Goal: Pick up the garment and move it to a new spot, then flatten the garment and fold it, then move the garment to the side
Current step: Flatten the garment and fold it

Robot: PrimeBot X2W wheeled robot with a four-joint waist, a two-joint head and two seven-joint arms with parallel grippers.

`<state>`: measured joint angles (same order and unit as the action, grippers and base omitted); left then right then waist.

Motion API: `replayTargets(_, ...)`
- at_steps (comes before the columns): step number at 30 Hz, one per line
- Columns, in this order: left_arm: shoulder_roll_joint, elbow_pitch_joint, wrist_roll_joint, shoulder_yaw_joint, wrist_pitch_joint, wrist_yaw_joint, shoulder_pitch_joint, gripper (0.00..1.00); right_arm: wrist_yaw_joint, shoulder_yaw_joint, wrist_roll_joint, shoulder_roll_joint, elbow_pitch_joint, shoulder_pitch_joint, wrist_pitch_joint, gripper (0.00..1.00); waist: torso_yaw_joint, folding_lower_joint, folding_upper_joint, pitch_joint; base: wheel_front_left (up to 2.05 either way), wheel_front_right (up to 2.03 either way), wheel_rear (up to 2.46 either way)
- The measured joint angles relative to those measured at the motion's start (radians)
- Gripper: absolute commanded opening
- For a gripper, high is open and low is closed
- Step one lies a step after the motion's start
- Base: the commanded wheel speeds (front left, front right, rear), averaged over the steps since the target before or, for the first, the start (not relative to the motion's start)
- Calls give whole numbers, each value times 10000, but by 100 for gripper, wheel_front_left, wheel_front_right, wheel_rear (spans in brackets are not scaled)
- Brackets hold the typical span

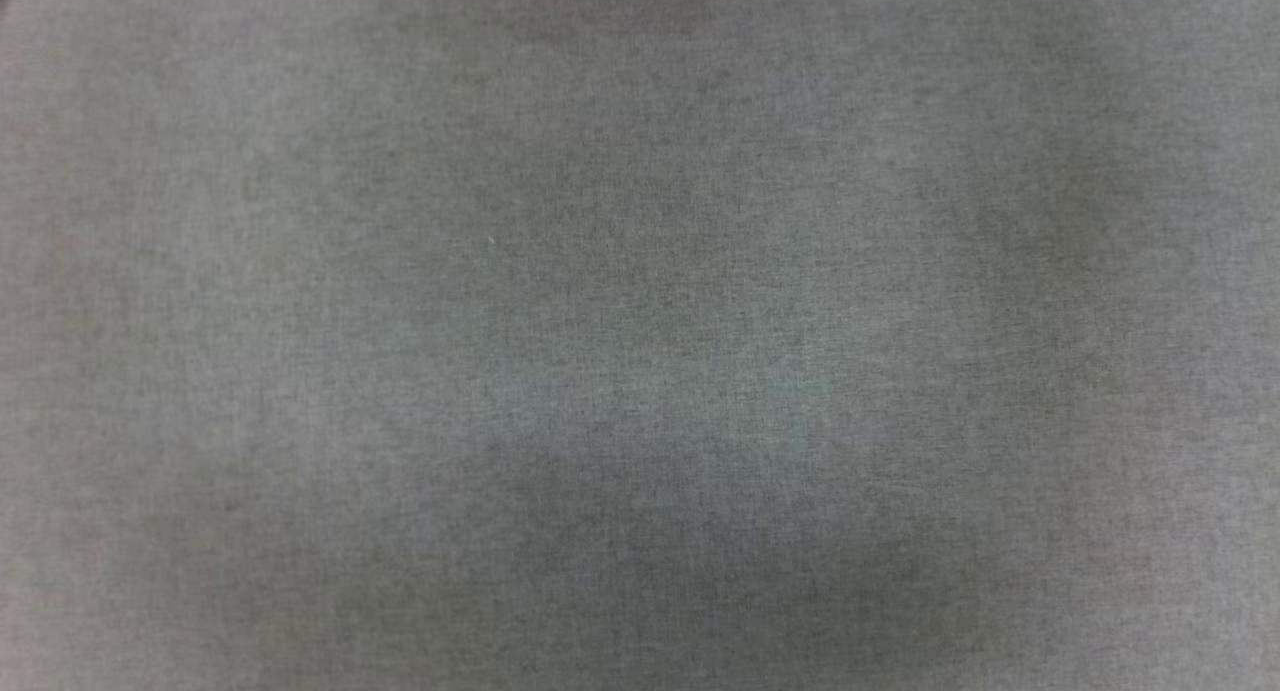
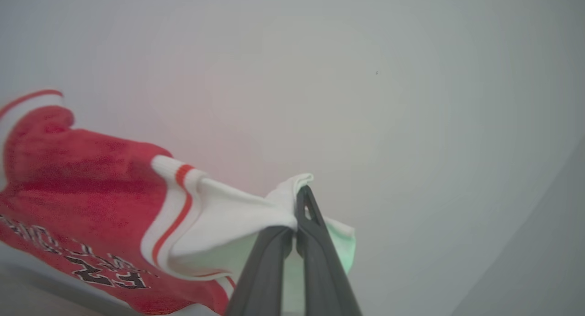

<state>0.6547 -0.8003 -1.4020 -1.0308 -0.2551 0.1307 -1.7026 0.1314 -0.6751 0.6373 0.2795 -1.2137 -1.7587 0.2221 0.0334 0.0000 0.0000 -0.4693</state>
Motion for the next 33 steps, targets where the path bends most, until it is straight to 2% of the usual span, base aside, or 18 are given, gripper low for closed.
replayTargets(5,529,1687,-485,-548,-2,0,1609,0,0,-652,464,311,1206,1808,-207,0,28,0,0,207,0,0,0)
replayTargets(8,1212,3033,-771,-909,-8,0,2820,0,0,-1239,895,725,2466,3211,-662,0,52,0,0,401,0,0,0)
replayTargets(10,1705,3933,-802,-1252,-19,0,3718,0,0,-1639,1202,1208,3484,4219,-1118,0,60,0,0,559,0,0,0)
replayTargets(15,2585,5781,-857,-1994,-46,0,5875,0,0,-2025,2201,3024,6324,6910,-2481,0,28,0,0,1013,0,0,0)
replayTargets(19,3160,6736,-750,-2301,-48,0,7331,0,-2,-1687,2711,4309,8489,8940,-3528,0,-16,-1,0,1346,0,0,0)
replayTargets(24,3567,7611,-627,-2458,56,-2,8914,0,-4,-894,2817,5359,10732,11211,-4736,0,-7,0,0,1650,0,0,0)
replayTargets(28,3931,8169,-491,-2470,31,0,9710,0,-4,-71,2761,5787,12257,12750,-5814,0,50,0,0,1748,0,0,0)
replayTargets(33,4692,9173,-761,-2477,-21,0,10486,0,-4,1214,2631,6061,13622,14511,-6961,0,71,0,0,1721,0,0,0)
